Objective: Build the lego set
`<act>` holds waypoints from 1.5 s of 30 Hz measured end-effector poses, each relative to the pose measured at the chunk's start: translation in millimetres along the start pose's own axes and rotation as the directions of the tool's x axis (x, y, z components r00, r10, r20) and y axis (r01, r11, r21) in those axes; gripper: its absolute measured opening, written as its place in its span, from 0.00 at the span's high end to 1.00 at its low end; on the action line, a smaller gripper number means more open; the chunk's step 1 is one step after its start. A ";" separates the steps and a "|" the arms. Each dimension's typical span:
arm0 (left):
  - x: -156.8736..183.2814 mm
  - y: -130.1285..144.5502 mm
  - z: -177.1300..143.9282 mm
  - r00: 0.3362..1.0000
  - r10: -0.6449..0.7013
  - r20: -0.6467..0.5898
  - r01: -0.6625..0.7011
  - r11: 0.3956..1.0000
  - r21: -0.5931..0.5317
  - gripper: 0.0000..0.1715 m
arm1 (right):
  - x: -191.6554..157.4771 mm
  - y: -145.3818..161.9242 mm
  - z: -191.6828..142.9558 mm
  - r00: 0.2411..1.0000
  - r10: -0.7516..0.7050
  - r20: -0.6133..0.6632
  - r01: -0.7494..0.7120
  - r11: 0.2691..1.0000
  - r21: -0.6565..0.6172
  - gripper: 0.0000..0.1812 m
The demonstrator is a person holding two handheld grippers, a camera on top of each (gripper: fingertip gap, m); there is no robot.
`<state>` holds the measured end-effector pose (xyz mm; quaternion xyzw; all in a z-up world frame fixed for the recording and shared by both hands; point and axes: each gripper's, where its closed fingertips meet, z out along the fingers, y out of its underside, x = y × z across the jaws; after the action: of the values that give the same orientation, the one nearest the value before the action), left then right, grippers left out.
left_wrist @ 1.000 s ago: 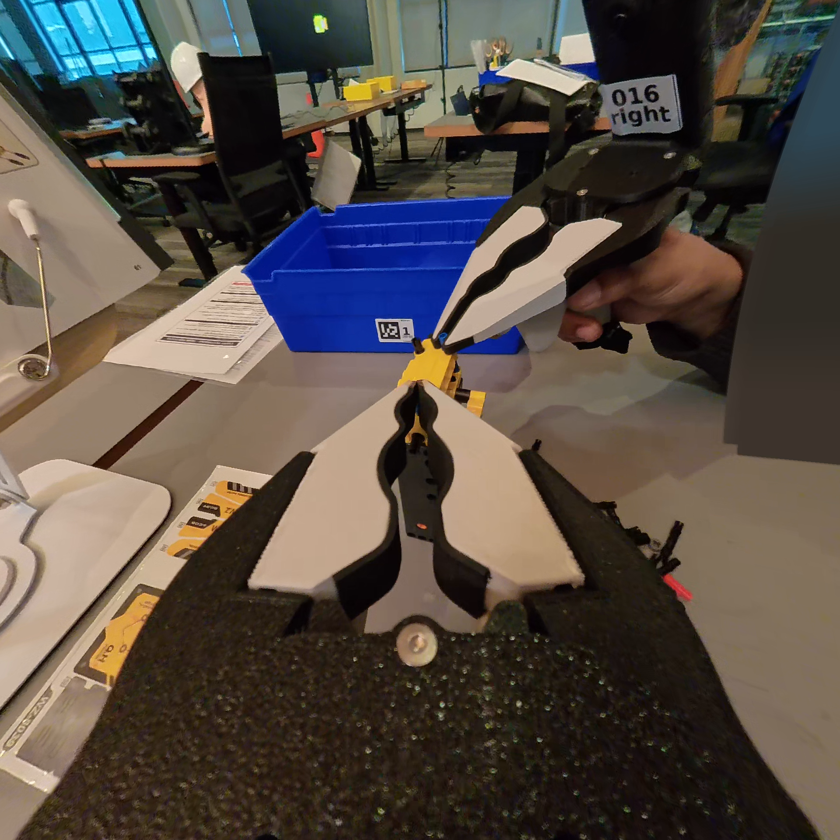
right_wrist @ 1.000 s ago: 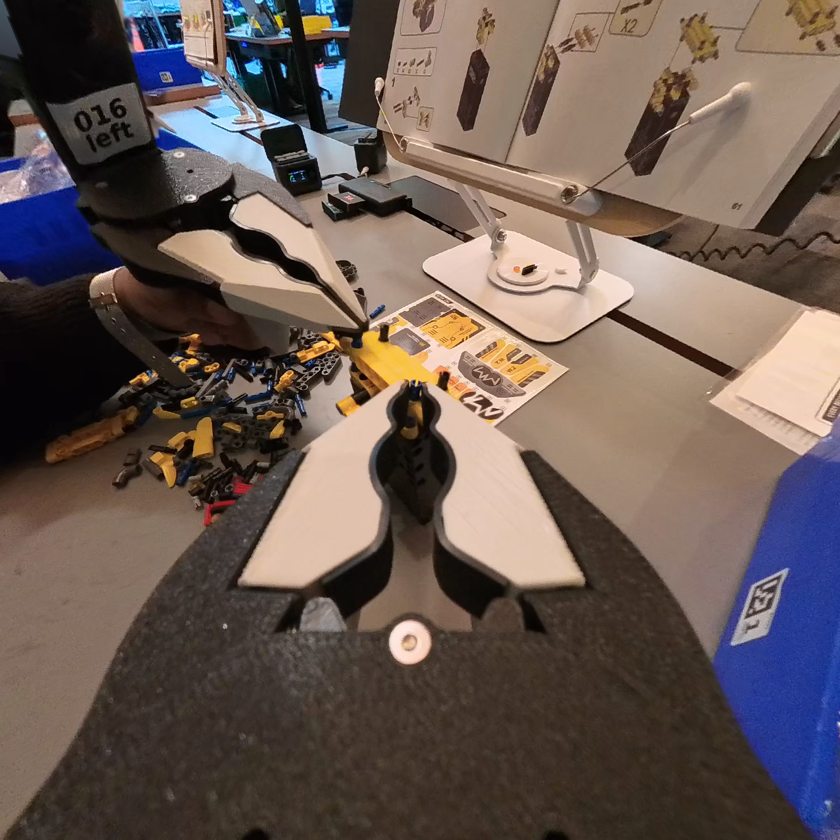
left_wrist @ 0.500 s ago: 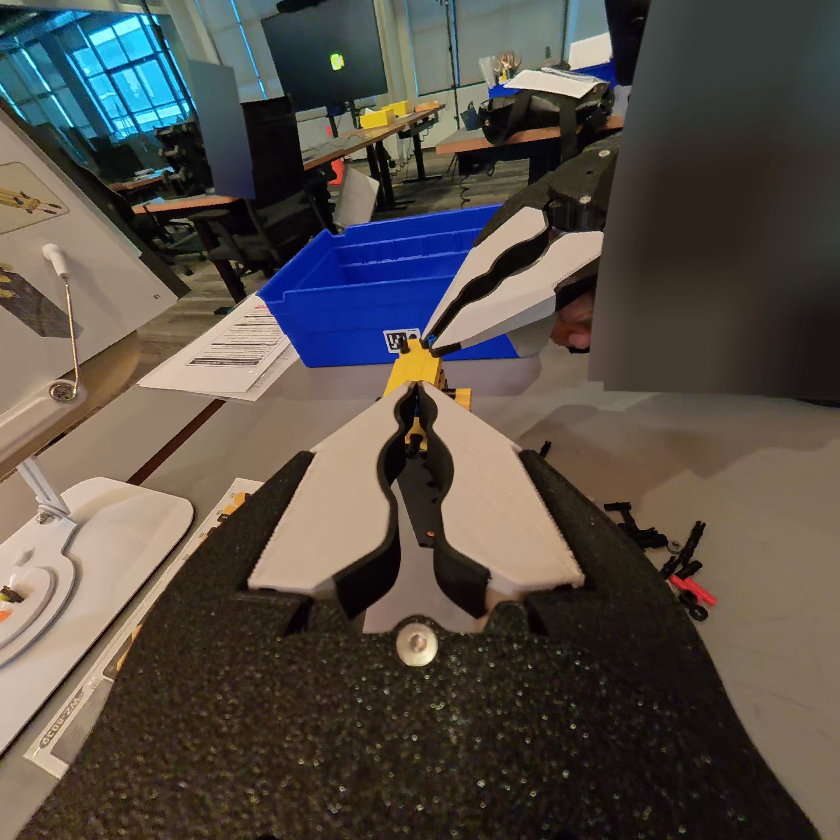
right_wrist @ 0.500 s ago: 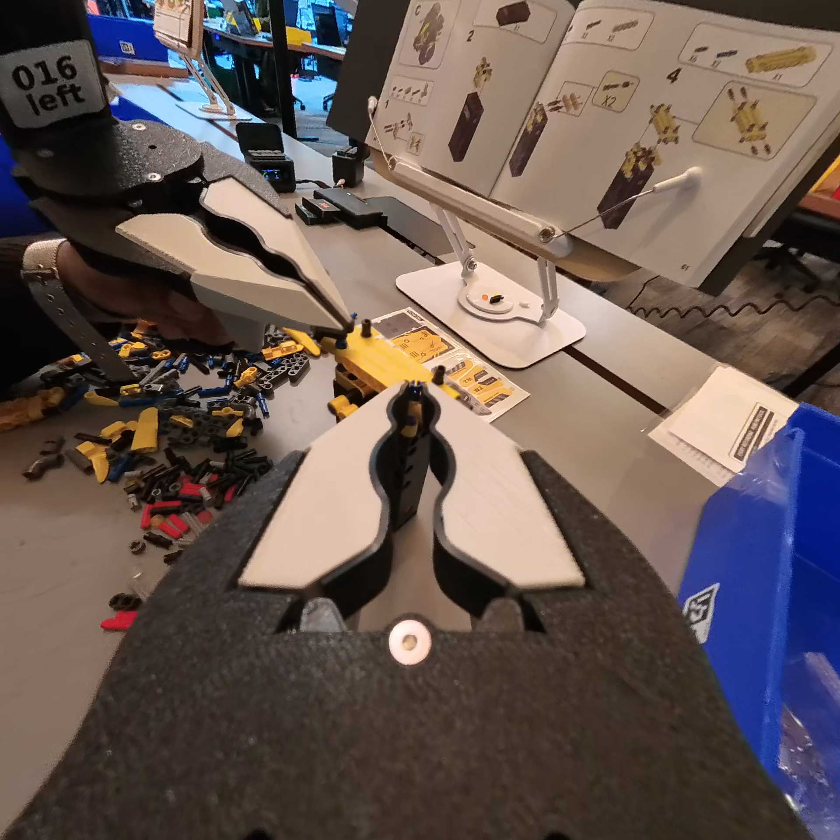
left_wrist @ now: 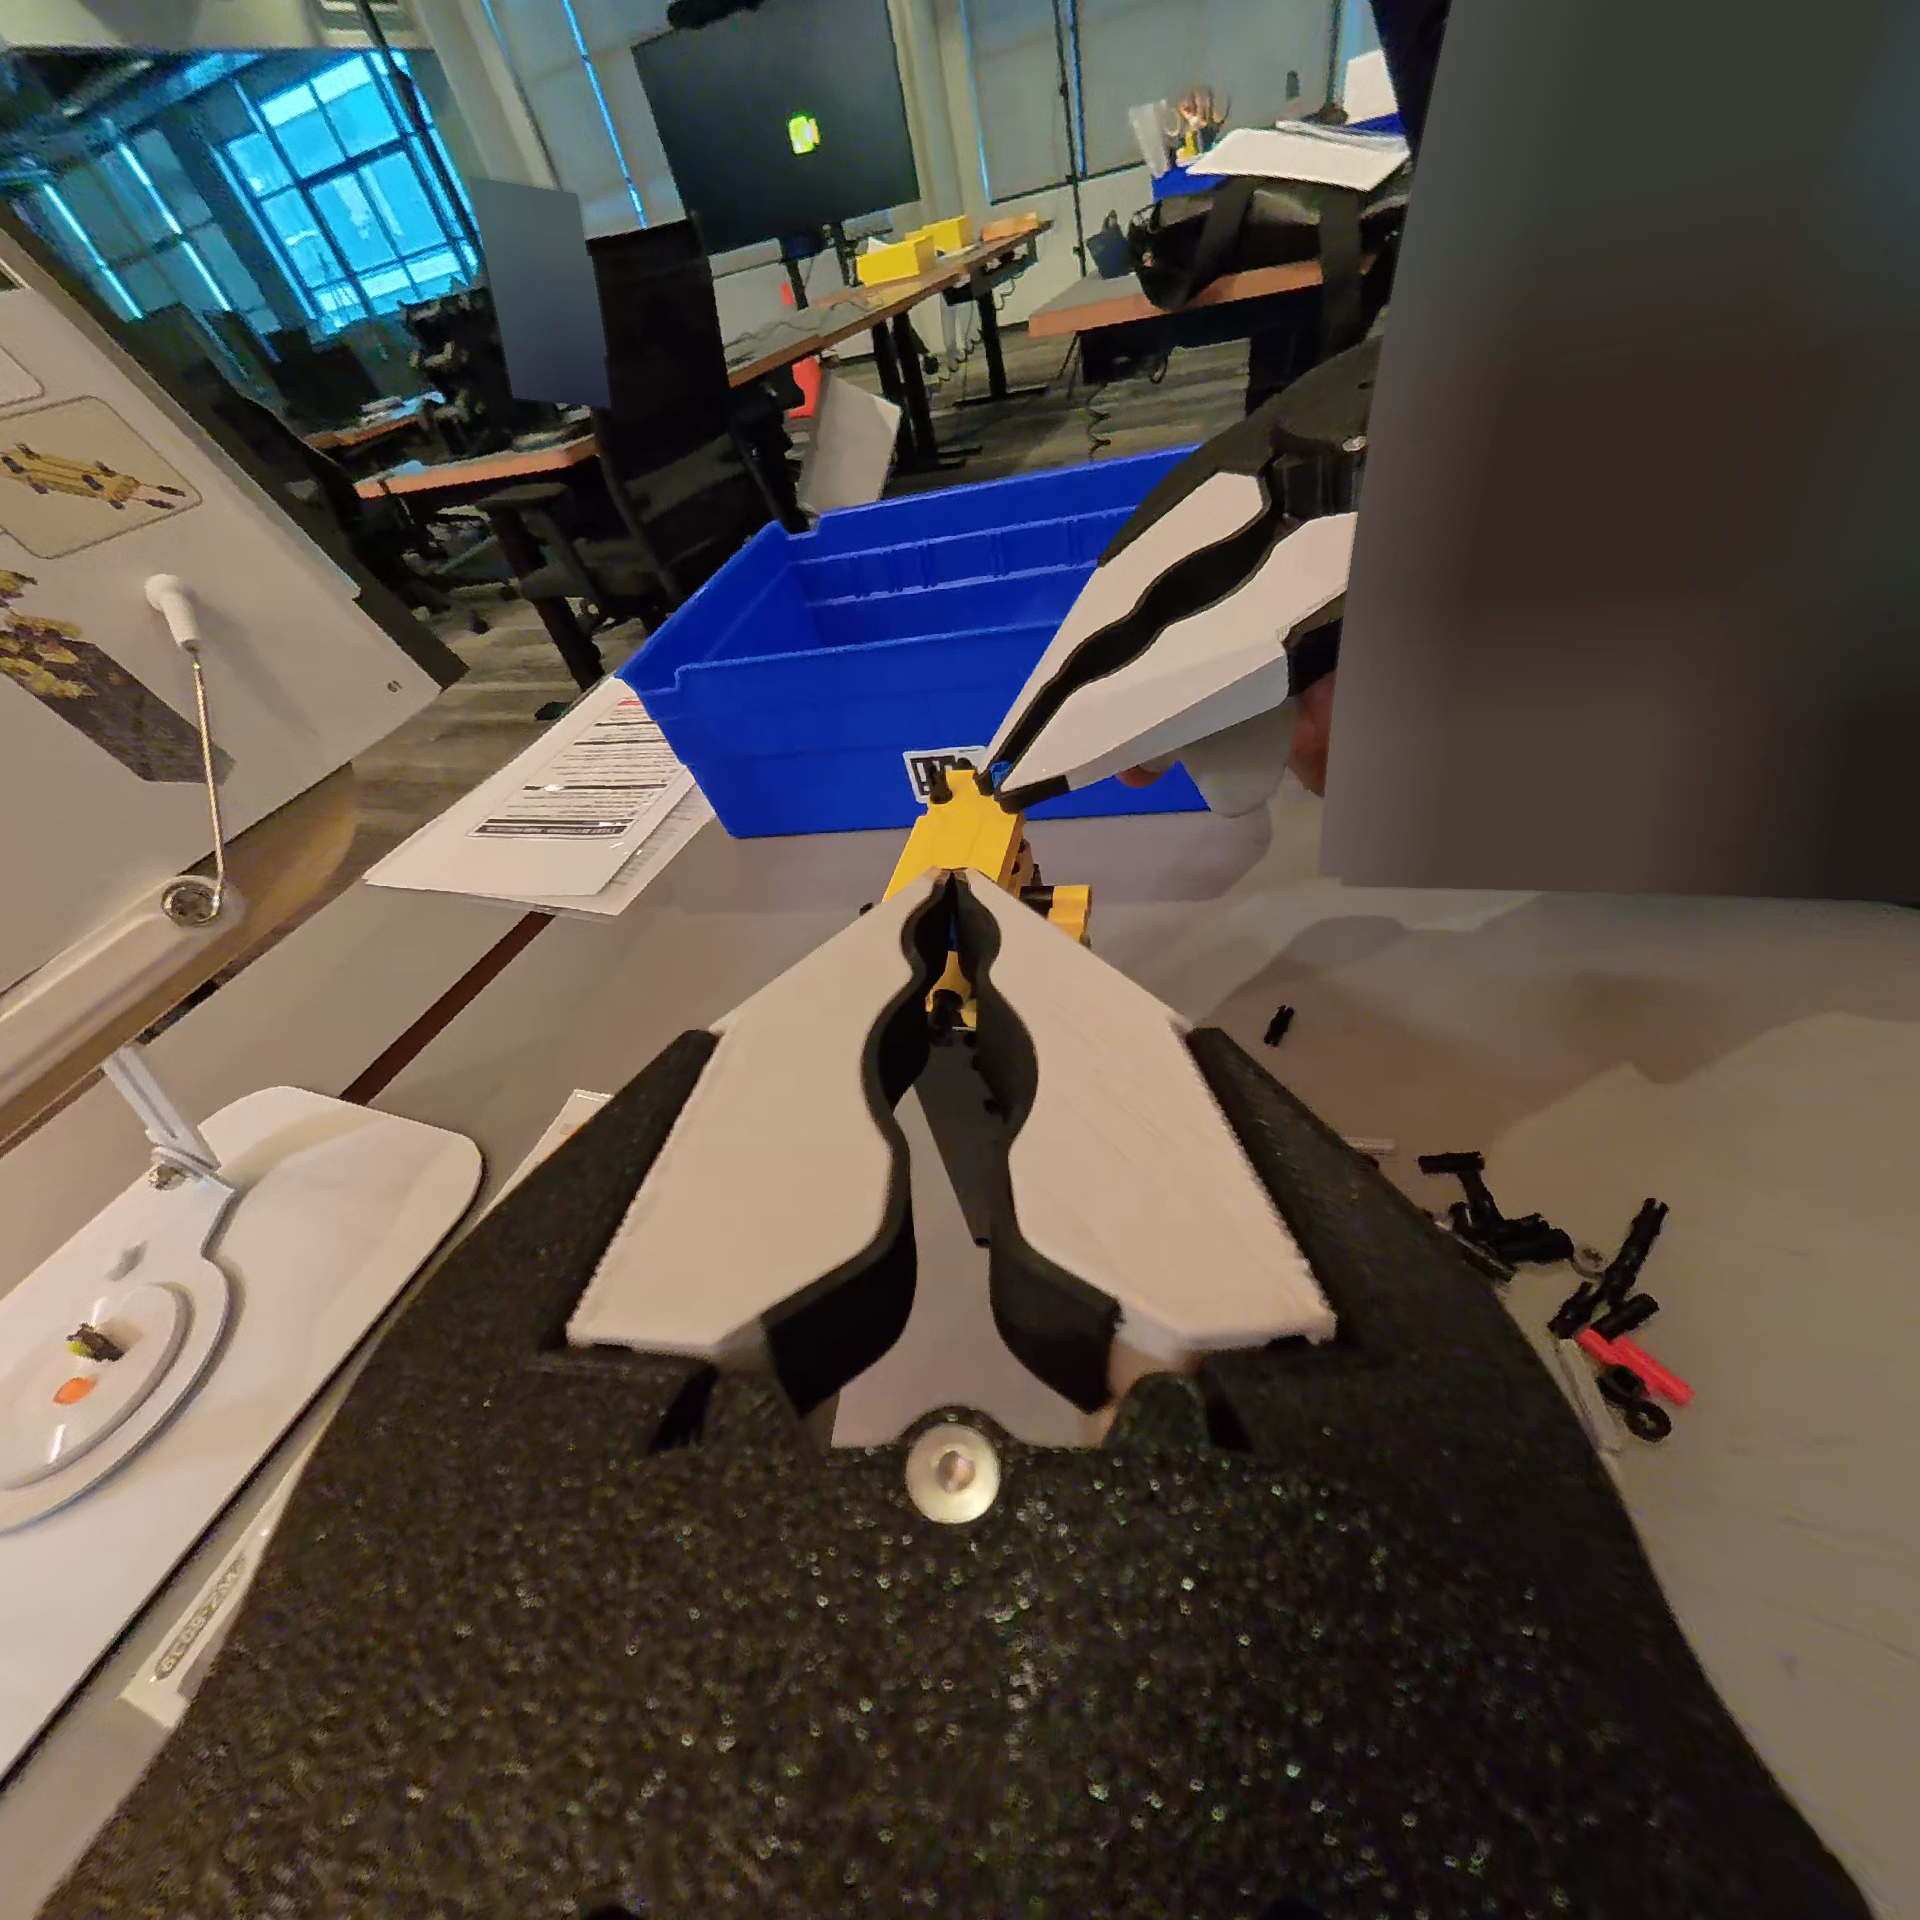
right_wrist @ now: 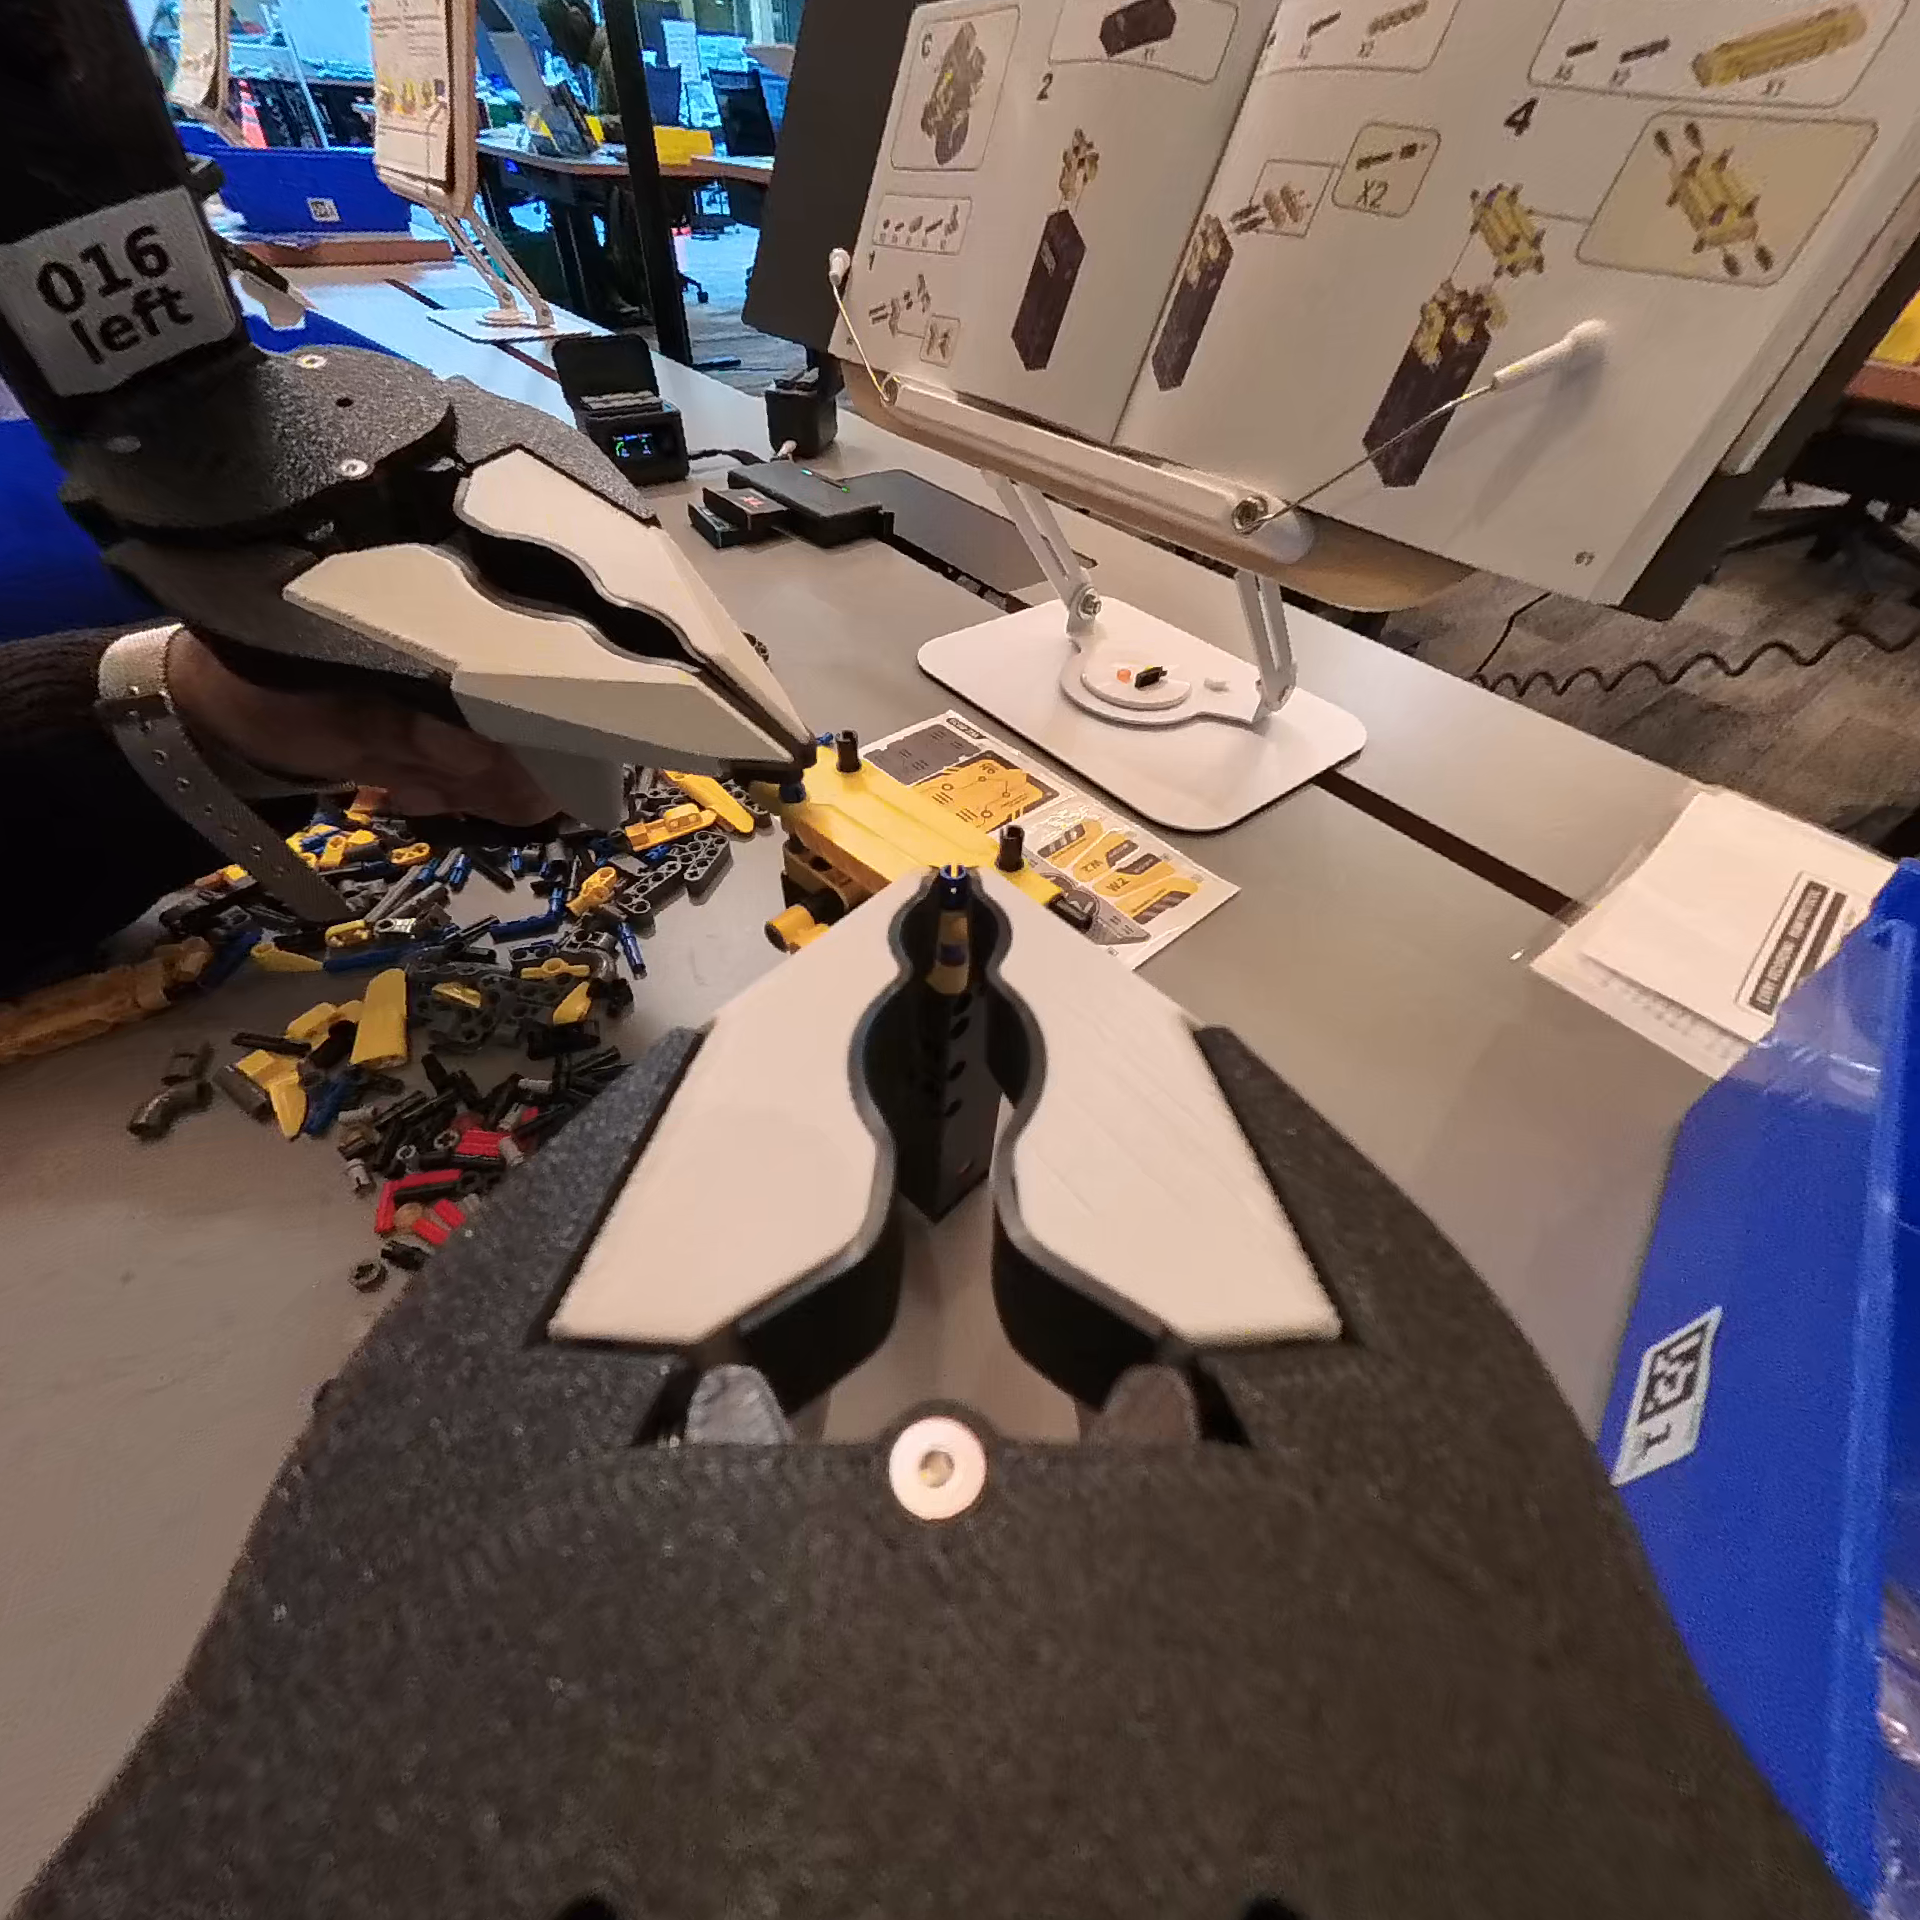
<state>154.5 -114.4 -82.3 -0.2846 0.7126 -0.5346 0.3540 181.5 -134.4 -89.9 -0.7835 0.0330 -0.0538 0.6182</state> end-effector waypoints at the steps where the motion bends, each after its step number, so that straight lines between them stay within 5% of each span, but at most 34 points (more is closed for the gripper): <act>1: -0.8 0.1 0.3 1.000 0.004 0.008 -0.004 1.000 0.000 1.00 | 0.2 0.0 0.2 1.000 0.005 0.001 -0.005 1.000 0.000 0.97; 22: -4.9 1.2 0.7 0.977 0.166 0.137 -0.165 0.986 -0.013 1.00 | 0.9 0.5 1.7 0.996 -0.063 -0.061 0.064 0.998 0.027 0.97; 27: -8.2 -4.5 -2.1 0.990 0.060 0.126 -0.067 0.996 0.052 0.97 | 1.4 -1.1 2.0 0.998 -0.052 -0.044 0.055 0.997 0.060 0.97; 29: -8.9 -8.7 -4.2 0.996 -0.037 0.081 0.029 0.995 0.095 0.82 | 0.9 -1.6 2.2 0.997 -0.067 -0.049 0.070 0.995 0.069 0.97; 33: -14.2 -1.5 -2.5 0.977 -0.215 -0.003 0.215 0.973 0.087 0.71 | -0.3 -1.9 2.7 0.996 -0.076 -0.047 0.079 0.993 0.085 0.97; 39: -17.9 14.4 9.5 0.971 -0.237 0.037 0.235 0.971 0.036 0.71 | -1.4 -1.7 3.1 0.996 -0.074 -0.042 0.078 0.992 0.095 0.97; 45: -8.4 11.2 12.1 0.981 -0.193 -0.003 0.193 0.980 0.051 0.83 | -0.3 -1.1 3.1 1.000 -0.013 -0.015 0.014 0.996 0.093 0.97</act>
<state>168.9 -111.6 -93.6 -0.3438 0.6675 -0.5842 0.3082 181.6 -131.1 -89.5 -0.7538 0.0294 -0.0651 0.6533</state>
